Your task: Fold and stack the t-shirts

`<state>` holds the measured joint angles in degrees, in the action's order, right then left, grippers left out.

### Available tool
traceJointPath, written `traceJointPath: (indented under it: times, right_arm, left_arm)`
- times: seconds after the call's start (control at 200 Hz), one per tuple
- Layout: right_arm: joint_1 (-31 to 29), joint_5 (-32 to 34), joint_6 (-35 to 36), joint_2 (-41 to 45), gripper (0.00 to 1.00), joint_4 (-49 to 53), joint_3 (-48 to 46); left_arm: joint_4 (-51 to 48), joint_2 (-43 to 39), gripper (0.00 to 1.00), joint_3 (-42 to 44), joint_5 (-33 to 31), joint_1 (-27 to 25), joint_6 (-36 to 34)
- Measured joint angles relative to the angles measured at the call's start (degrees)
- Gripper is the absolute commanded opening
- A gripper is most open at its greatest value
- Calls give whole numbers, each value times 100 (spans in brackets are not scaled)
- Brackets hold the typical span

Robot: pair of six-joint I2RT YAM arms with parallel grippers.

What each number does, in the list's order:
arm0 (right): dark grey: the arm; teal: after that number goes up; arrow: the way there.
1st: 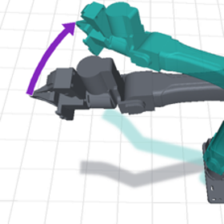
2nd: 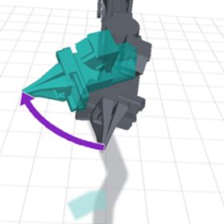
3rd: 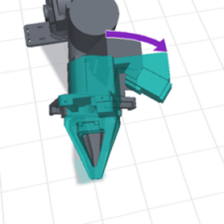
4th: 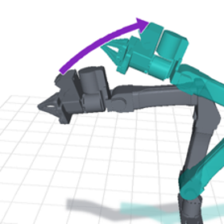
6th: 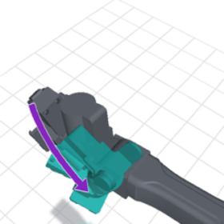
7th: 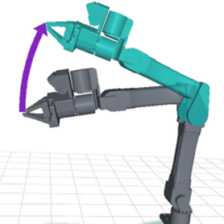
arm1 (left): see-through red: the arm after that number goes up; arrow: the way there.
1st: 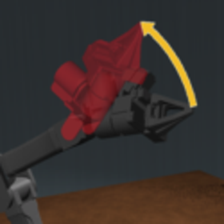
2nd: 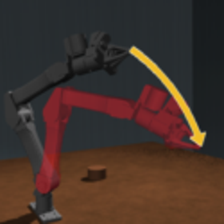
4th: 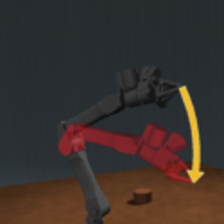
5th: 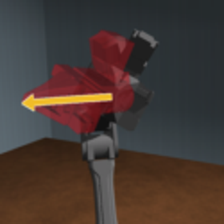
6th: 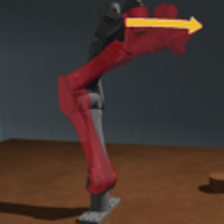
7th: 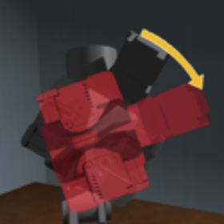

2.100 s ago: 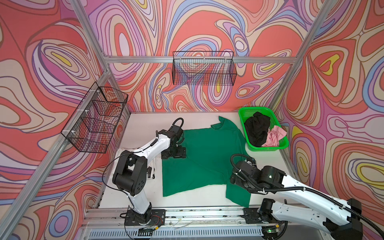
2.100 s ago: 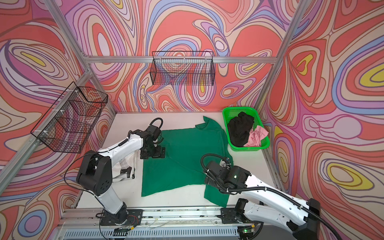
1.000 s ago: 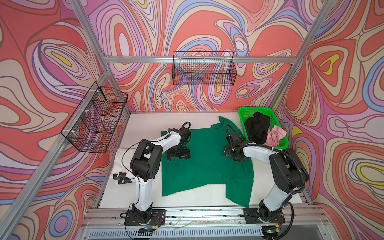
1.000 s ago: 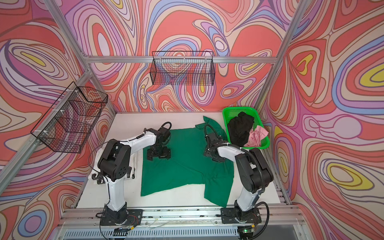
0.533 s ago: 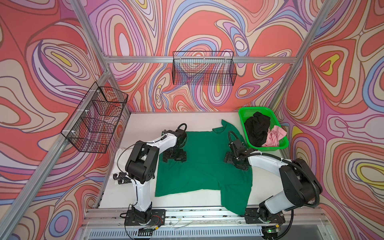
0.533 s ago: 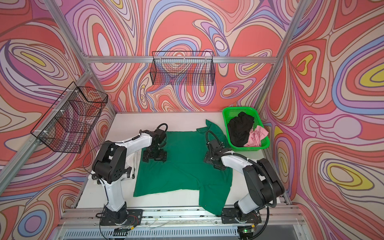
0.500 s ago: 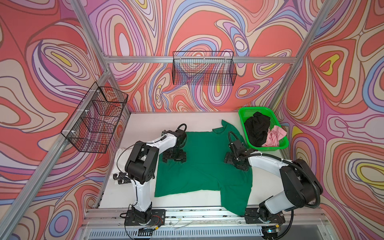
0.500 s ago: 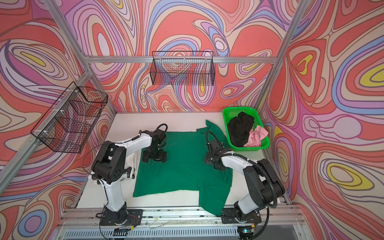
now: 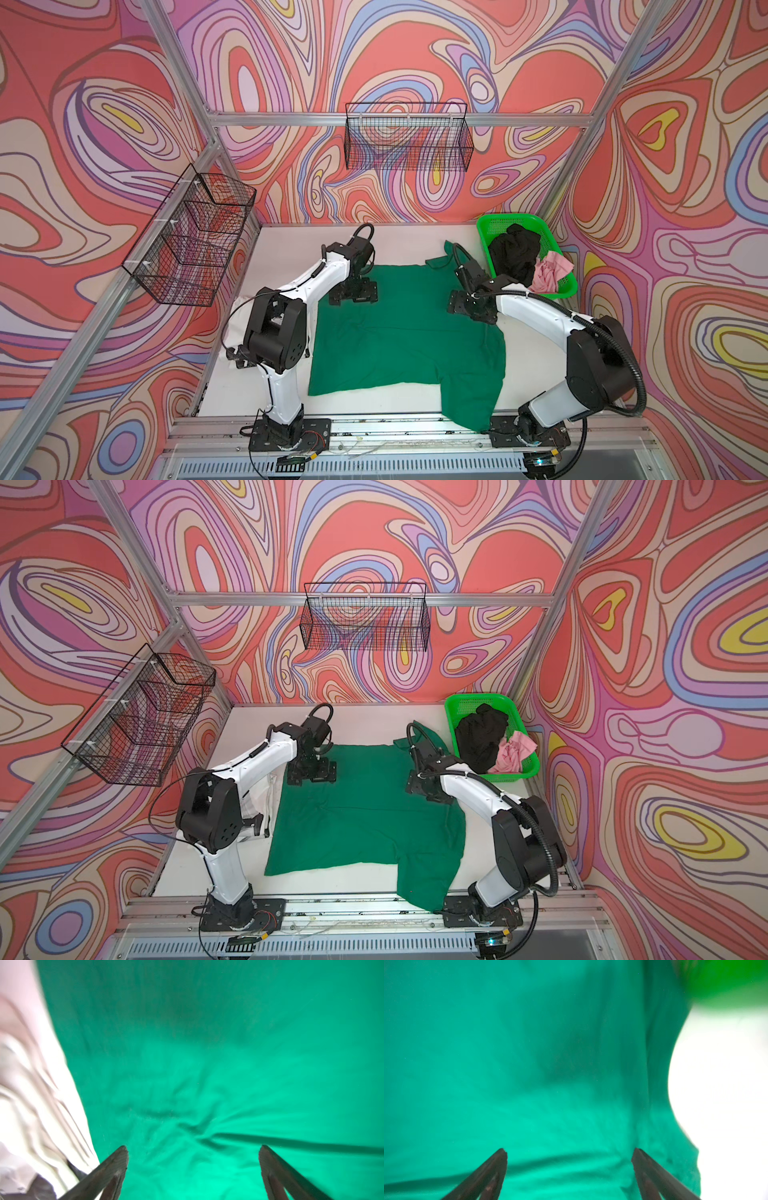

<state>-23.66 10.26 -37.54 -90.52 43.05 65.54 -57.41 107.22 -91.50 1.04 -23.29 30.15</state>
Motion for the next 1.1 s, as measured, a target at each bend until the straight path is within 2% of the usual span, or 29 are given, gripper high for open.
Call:
traceJointPath:
  times: [0.115, 0.255, 0.426, 0.591, 0.841, 1.102]
  right_arm:
    - [37, 109, 125, -411, 96, -118, 1117]
    - [72, 42, 162, -1233, 93, -356, 2079]
    - [225, -118, 190, -2341, 89, -575, 2951]
    - [636, -229, 264, -3156, 86, -765, 3641]
    - [964, -328, 448, -4378, 78, -737, 5169]
    - [1023, -439, 621, -4721, 75, -573, 5320]
  left_arm:
    - [63, -35, 100, -708, 48, 339, 155]
    - [223, 96, 100, -824, 328, 997, 433]
    - [264, 1132, 99, -1513, 555, 1576, 713]
    - [225, 2085, 96, -2275, 518, 1731, 763]
    - [94, 2706, 89, -3025, 393, 1930, 778]
    - [-125, 3622, 75, -4148, 367, 1965, 789]
